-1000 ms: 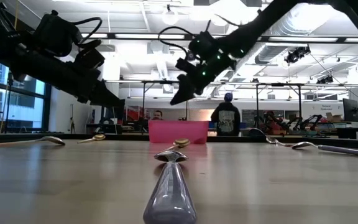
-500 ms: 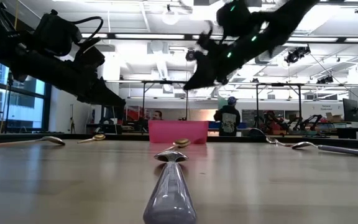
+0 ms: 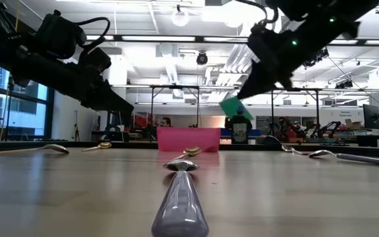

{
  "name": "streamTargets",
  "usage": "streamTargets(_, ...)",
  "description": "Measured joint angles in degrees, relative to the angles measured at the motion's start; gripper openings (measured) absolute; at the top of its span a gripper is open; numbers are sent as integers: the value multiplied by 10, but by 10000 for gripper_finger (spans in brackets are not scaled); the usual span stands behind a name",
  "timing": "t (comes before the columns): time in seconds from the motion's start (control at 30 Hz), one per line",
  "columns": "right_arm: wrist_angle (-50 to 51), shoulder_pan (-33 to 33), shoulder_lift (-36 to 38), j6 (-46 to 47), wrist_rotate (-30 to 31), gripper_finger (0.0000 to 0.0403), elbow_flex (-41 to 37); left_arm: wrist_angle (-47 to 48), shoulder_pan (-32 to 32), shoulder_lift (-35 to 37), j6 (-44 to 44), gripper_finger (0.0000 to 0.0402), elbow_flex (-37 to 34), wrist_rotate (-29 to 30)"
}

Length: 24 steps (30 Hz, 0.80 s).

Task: Sort silverware by color (type)
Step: Put the purple spoon into the orange bin

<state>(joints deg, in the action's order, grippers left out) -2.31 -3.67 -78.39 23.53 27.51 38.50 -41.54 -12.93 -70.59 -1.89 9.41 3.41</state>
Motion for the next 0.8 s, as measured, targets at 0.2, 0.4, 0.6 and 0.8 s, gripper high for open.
streamTargets(0.2,111,-30,5,83,70,43,0,1,3,0,0,1,0,-9)
streamTargets(0.4,237,-32,5,234,69,113,0,1,3,0,0,0,0,-9)
streamTargets(0.6,389,-16,5,391,5,161,0,1,3,0,-10,0,0,-9)
streamTargets(0.8,464,-11,3,462,-67,167,0,1,3,0,-19,0,0,-9)
